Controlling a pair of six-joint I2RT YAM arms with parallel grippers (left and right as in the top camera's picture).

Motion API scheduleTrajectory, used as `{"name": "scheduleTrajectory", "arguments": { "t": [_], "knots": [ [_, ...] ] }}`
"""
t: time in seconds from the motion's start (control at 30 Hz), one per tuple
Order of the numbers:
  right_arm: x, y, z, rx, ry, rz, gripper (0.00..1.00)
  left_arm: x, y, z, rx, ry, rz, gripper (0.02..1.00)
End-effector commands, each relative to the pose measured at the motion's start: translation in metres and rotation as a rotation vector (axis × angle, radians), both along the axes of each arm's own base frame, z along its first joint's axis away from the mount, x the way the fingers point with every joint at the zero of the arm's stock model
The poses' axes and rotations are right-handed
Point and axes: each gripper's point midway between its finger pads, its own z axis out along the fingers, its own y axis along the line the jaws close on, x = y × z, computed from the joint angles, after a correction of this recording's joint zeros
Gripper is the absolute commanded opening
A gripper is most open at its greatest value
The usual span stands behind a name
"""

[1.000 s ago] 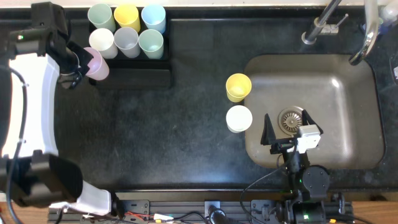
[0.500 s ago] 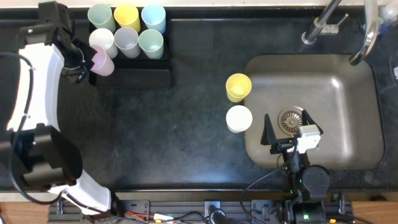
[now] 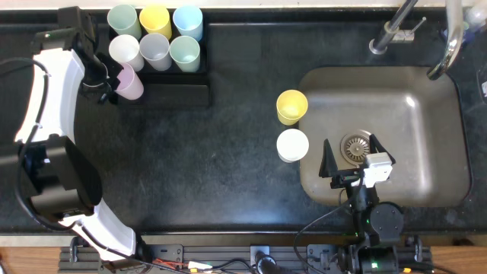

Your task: Store Cups

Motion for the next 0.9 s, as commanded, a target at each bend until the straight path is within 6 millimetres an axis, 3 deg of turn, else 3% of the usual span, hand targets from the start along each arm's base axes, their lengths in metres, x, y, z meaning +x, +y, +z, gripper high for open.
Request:
{"name": "scheduleTrajectory", "arguments": {
  "t": [0.03, 0.9],
  "knots": [
    [0.000, 0.000, -0.004, -0.004, 0.001, -0.001, 0.998, 0.001, 0.007, -0.005, 0.027, 0.014, 0.019, 0.036],
    [0.000, 0.000, -0.004, -0.004, 0.001, -0.001, 0.998, 0.002, 0.010, -0.016, 0.046, 0.037, 0.024, 0.036]
  ]
}}
